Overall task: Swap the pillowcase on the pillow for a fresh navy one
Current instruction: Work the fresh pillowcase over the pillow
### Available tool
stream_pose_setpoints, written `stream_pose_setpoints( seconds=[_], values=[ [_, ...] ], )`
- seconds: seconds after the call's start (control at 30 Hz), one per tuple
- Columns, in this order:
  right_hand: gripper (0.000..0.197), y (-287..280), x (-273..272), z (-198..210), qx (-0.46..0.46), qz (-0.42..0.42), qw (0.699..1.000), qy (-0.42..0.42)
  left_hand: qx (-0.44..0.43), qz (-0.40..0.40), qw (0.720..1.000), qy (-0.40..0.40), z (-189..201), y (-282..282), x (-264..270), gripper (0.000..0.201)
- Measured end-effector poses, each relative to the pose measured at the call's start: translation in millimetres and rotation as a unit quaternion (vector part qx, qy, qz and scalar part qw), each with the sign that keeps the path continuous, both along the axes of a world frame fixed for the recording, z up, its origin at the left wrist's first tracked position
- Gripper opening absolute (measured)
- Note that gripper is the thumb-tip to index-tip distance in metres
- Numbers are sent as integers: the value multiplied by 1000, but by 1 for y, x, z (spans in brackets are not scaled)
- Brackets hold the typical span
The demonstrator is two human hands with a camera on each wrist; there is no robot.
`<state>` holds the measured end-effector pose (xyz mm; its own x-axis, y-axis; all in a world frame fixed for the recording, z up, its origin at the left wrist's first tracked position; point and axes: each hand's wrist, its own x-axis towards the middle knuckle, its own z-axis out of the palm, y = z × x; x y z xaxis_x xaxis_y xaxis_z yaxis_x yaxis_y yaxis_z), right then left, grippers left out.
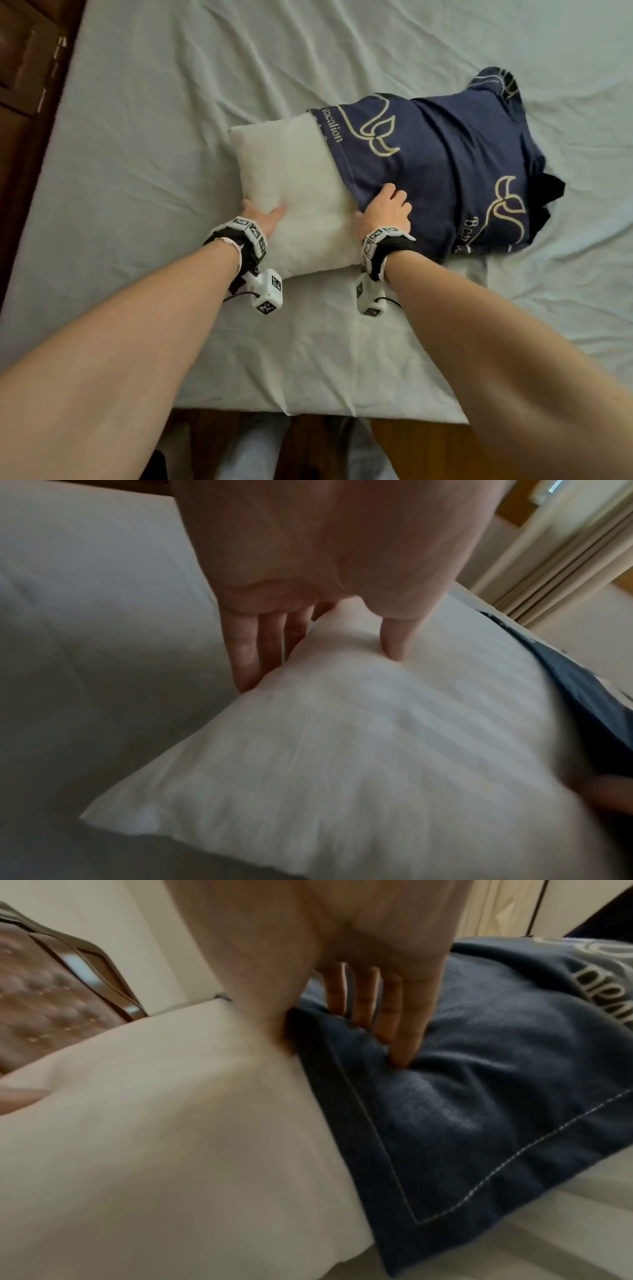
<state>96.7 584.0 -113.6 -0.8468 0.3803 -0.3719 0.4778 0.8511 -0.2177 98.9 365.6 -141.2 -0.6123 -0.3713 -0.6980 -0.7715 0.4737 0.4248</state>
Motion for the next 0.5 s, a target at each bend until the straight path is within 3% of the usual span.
stream_pose_setpoints(
  seconds=[0.07, 0.17, 0.23, 0.27, 0.33, 0.4, 0.5],
  values=[
    [36, 4, -12, -7, -11, -23, 1000, -2, 34, 6, 999, 25, -4, -10, -5, 89],
    [33, -11, -18, 1, -75, -8, 997, -15, 154, 50, 986, 40, 3, -14, -6, 51],
    [24, -54, -18, 8, -182, 67, 981, -27, 300, 102, 949, -4, 21, -6, -1, 23],
    [24, -75, -18, 9, -221, 105, 969, -34, 360, 130, 923, -27, 30, -5, 3, 20],
    [24, -101, -22, 12, -263, 149, 952, -41, 429, 172, 885, -58, 38, -19, 9, 34],
    [22, -100, -24, 13, -242, 176, 952, -67, 450, 161, 875, -79, 40, -42, 10, 45],
    [13, -91, -16, 14, -215, 176, 956, -94, 401, 100, 905, -99, 42, -57, 8, 83]
  ],
)
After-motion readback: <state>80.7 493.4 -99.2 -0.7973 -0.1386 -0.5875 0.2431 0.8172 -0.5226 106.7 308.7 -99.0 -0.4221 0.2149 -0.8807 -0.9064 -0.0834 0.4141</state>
